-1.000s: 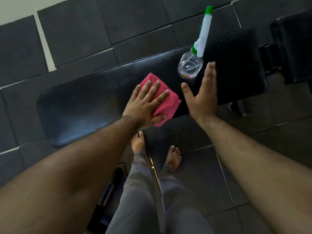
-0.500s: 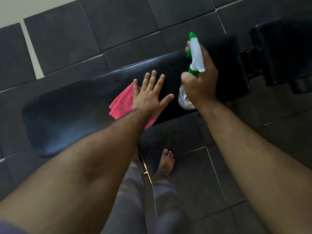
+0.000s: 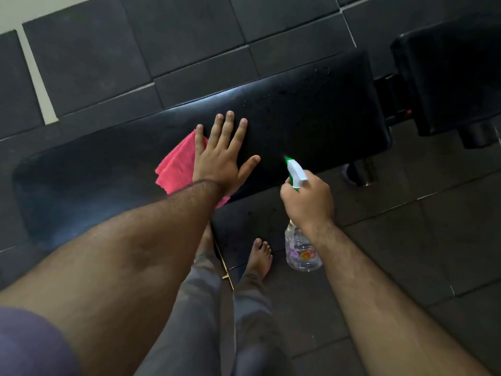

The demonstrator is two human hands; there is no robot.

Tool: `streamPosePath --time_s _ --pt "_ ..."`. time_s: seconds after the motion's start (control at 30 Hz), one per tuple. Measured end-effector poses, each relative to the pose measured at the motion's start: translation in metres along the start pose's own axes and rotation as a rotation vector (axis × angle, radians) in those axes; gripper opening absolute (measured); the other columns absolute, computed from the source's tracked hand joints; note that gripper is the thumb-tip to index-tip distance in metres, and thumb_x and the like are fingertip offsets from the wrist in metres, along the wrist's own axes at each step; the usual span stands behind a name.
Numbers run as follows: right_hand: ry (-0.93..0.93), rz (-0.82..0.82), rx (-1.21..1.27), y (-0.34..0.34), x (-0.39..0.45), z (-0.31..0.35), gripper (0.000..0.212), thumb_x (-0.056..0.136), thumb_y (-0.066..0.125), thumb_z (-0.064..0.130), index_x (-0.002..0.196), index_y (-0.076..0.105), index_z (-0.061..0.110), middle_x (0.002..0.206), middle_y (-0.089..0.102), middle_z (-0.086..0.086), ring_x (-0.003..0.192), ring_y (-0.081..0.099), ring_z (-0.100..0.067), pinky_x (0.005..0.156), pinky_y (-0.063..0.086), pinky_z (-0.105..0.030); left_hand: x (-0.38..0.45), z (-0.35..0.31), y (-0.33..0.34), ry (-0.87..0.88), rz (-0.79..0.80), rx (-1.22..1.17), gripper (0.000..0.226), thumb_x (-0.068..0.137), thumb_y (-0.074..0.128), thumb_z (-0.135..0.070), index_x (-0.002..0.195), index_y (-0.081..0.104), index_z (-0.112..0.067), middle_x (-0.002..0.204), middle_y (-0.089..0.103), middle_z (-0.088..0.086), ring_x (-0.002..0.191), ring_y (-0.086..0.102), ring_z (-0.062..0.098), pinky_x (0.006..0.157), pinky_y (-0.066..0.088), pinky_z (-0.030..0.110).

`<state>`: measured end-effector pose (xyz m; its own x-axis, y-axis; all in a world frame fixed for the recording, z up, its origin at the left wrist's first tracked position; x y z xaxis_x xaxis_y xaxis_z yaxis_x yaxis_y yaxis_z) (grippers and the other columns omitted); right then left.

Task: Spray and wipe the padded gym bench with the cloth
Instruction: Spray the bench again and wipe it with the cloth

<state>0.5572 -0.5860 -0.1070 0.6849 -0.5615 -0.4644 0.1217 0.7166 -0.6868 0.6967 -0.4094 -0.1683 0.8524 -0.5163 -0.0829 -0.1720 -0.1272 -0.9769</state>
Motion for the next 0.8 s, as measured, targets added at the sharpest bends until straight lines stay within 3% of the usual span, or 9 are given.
streamPosePath --time_s 0.17,0.23,0.3,0.37,0.57,0.67,0.73,0.8 --pt "0.093 -0.003 -0.071 -0.002 0.014 -0.009 0.017 0.084 0.061 0.034 0.074 0.055 0.022 0.072 0.063 0.004 0.061 0.059 -0.016 0.052 0.035 -0.027 0.001 0.001 0.002 0.005 -0.023 0.01 0.087 0.106 0.034 -0.075 0.177 0.016 -0.028 0.186 0.012 0.007 0.172 0.01 0.032 0.135 0.002 0.067" --pt "0.102 -0.046 -0.081 -0.013 0.022 -0.014 0.019 0.083 0.061 0.036 0.087 0.066 0.019 0.079 0.068 0.001 0.065 0.061 -0.018 0.057 0.043 -0.03 0.0 0.002 0.002 0.01 -0.036 0.013 0.087 0.106 0.035 -0.075 0.177 0.017 -0.028 0.186 0.013 0.007 0.172 0.011 0.032 0.135 0.003 0.067" --pt "0.126 -0.117 -0.085 -0.031 0.033 -0.019 0.04 0.082 0.061 0.037 0.109 0.076 0.012 0.093 0.074 -0.01 0.08 0.069 -0.031 0.071 0.055 -0.037 0.0 0.002 0.002 0.015 -0.05 0.011 0.088 0.105 0.036 -0.075 0.177 0.018 -0.028 0.185 0.015 0.008 0.171 0.012 0.032 0.135 0.003 0.067" --pt "0.199 -0.179 -0.068 -0.05 0.046 -0.029 0.048 0.079 0.062 0.036 0.114 0.076 0.007 0.098 0.076 -0.014 0.092 0.072 -0.039 0.079 0.058 -0.04 -0.001 0.003 0.004 0.015 -0.059 0.012 0.088 0.105 0.036 -0.075 0.177 0.018 -0.028 0.185 0.015 0.008 0.171 0.012 0.032 0.135 0.004 0.067" --pt "0.342 -0.197 0.033 -0.088 0.074 -0.045 0.047 0.07 0.067 0.027 0.112 0.078 0.008 0.091 0.074 -0.007 0.087 0.072 -0.032 0.073 0.048 -0.031 -0.001 0.004 0.005 0.019 -0.084 0.015 0.089 0.104 0.039 -0.075 0.177 0.02 -0.026 0.185 0.017 0.008 0.171 0.014 0.033 0.134 0.006 0.067" --pt "0.326 -0.19 0.043 -0.104 0.098 -0.032 0.041 0.07 0.071 0.025 0.107 0.076 0.008 0.094 0.075 -0.008 0.089 0.073 -0.033 0.073 0.056 -0.035 -0.001 0.004 0.005 0.021 -0.099 0.012 0.09 0.103 0.041 -0.074 0.176 0.021 -0.026 0.184 0.018 0.008 0.17 0.015 0.034 0.134 0.006 0.067" --pt "0.281 -0.187 0.048 -0.113 0.119 -0.015 0.045 0.068 0.072 0.026 0.109 0.076 0.008 0.099 0.077 -0.01 0.093 0.075 -0.034 0.082 0.063 -0.043 -0.001 0.004 0.005 0.023 -0.105 0.008 0.09 0.103 0.042 -0.074 0.176 0.022 -0.026 0.184 0.019 0.008 0.17 0.016 0.034 0.134 0.006 0.067" --pt "0.244 -0.188 0.039 -0.12 0.139 0.005 0.047 0.066 0.071 0.026 0.109 0.078 0.009 0.099 0.08 -0.008 0.092 0.076 -0.03 0.083 0.064 -0.041 -0.002 0.004 0.005 0.025 -0.111 0.009 0.09 0.103 0.043 -0.073 0.176 0.022 -0.025 0.184 0.02 0.009 0.17 0.017 0.035 0.134 0.007 0.067"
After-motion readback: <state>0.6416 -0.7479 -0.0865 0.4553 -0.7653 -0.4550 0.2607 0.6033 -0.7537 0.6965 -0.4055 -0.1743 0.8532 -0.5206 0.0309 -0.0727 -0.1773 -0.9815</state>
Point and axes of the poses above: each hand's wrist, its own x-axis towards the middle knuckle, its own y-axis out of the palm, z = x × y, the point moved 5 cm from there along x, towards the middle knuckle
